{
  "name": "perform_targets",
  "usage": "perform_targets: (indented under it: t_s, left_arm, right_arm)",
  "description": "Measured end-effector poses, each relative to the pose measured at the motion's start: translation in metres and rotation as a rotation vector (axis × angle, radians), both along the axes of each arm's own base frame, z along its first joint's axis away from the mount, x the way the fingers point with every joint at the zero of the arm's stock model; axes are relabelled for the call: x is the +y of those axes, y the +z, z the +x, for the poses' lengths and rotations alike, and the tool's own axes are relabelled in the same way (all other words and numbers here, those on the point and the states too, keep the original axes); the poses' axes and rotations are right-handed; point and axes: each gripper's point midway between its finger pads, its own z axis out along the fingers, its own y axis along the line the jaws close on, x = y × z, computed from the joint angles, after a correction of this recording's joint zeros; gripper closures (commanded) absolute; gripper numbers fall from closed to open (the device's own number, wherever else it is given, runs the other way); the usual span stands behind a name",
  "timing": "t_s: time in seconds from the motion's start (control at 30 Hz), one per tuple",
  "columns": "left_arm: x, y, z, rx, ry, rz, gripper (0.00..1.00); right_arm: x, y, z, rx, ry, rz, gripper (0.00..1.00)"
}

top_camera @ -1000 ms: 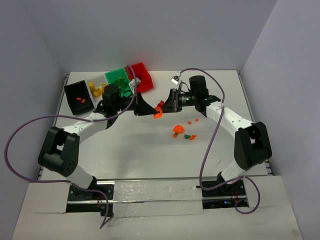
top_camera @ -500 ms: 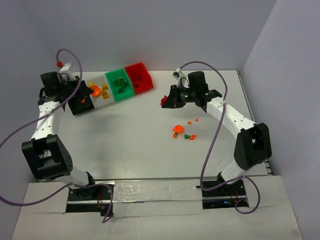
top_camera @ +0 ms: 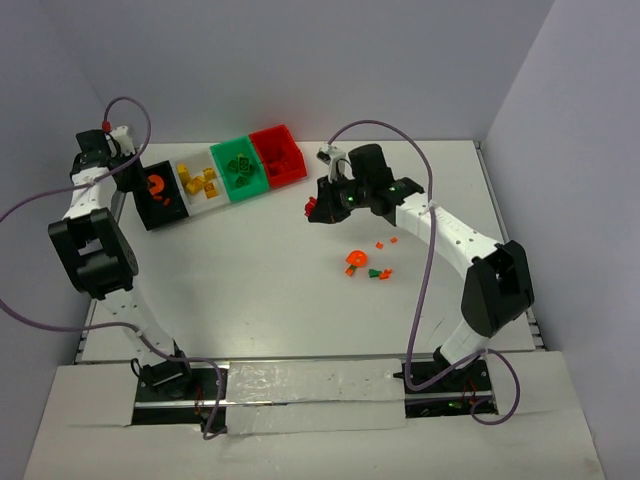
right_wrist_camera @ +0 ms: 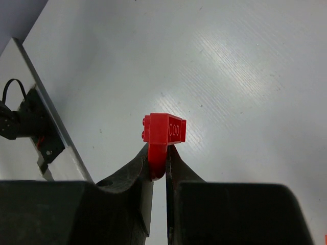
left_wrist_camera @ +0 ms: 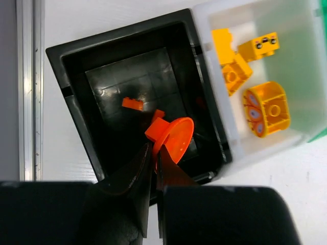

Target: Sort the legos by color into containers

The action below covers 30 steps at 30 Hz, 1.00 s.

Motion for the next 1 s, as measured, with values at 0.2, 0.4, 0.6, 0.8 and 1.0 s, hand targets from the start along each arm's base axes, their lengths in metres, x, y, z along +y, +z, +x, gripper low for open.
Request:
perform_targets:
  t_s: [0.2, 0.4, 0.6, 0.8, 1.0]
  left_arm:
    - [0.011, -0.018, 0.005, 0.046, 0.023, 0.03, 0.64]
    - [0.012, -0.034, 0.004, 0.086, 0.021, 0.028, 0.48]
    - [-0.004, -0.032, 0.005, 0.067, -0.042, -0.04, 0.47]
    - [-0.047, 0.005, -0.009, -0.014, -0.143, -0.187, 0.47]
    - [-0.089, 0.065, -0.033, -0.121, -0.222, -0.282, 0.46]
  right_arm:
    - [0.005, 0.001, 0.004, -0.031, 0.034, -0.022, 1.0]
    - [0.012, -0.006, 0.016, -0.044, 0.041, -0.054, 1.0]
    - [0.023, -0.008, 0.039, -0.067, 0.027, -0.077, 1.0]
    - [0.042, -0.009, 0.082, -0.115, -0.015, -0.091, 1.0]
    - [0.068, -0.035, 0.148, -0.163, -0.083, -0.115, 1.0]
